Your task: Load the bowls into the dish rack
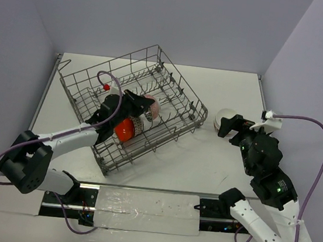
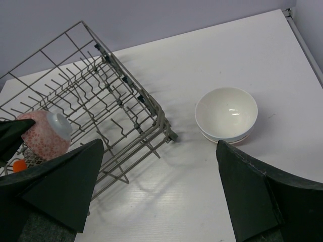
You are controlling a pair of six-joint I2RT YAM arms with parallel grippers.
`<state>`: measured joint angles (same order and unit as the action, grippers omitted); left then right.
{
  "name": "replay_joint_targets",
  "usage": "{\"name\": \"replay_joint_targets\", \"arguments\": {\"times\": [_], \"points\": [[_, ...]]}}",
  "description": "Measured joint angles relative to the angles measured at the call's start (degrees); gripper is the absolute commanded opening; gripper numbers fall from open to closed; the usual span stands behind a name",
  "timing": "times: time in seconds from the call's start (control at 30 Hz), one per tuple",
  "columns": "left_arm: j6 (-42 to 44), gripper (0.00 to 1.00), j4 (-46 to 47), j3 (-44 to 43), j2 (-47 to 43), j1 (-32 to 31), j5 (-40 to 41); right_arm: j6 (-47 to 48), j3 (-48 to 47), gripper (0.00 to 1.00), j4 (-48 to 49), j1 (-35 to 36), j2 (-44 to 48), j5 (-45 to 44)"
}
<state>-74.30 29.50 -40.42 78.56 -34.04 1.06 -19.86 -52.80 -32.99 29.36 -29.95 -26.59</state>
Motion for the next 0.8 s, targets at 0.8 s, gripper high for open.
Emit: {"name": "replay_joint_targets", "arguments": {"times": [0.8], "points": [[-0.92,0.0,5.84,-3.61,7.19,0.04,-2.56,0.26,1.05,1.0,0.5,0.0,0.15,-0.5]]}}
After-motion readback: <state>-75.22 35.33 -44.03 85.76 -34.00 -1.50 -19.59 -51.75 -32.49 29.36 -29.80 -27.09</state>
